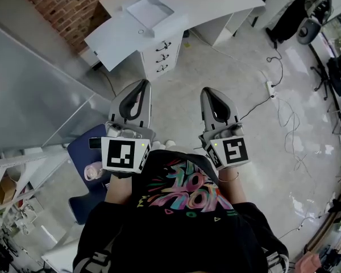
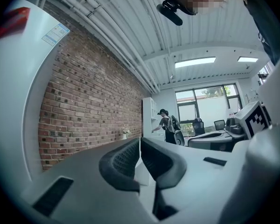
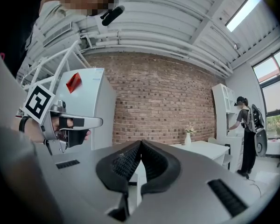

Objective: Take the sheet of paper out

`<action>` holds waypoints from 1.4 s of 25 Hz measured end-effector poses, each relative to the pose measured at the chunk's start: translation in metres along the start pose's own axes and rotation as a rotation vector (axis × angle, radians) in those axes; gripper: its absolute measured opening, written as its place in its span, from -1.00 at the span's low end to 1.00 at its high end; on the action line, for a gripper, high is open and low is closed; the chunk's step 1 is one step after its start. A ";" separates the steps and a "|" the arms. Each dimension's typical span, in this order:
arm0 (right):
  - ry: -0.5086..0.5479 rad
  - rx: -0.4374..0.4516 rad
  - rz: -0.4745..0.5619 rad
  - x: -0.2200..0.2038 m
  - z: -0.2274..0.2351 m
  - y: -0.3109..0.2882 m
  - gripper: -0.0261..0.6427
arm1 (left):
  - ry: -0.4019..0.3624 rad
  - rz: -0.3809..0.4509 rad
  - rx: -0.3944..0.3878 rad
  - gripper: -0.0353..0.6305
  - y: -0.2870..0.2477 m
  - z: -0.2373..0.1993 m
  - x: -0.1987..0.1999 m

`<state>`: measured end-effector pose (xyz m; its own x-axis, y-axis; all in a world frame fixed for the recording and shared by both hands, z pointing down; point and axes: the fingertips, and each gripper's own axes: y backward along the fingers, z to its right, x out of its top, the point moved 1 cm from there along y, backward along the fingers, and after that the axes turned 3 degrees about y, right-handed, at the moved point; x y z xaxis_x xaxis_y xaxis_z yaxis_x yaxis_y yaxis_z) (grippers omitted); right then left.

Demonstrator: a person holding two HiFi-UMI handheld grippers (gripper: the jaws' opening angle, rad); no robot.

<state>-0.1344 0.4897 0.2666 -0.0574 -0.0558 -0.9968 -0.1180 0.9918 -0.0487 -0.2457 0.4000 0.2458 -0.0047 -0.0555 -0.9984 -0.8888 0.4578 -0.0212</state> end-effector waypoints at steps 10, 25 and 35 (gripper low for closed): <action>-0.008 0.060 -0.037 -0.020 0.025 -0.014 -0.87 | -0.004 0.001 0.058 -0.81 -0.026 -0.001 -0.003; -0.028 0.095 -0.116 -0.042 0.091 -0.199 -0.87 | 0.017 -0.016 0.084 -0.81 -0.189 -0.115 -0.013; -0.013 0.125 -0.185 -0.039 0.113 -0.345 -0.87 | 0.031 -0.020 0.112 -0.81 -0.288 -0.220 -0.008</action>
<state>0.0201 0.1623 0.3150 -0.0336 -0.2378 -0.9707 -0.0016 0.9713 -0.2379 -0.0910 0.0732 0.2711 -0.0034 -0.0925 -0.9957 -0.8321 0.5525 -0.0485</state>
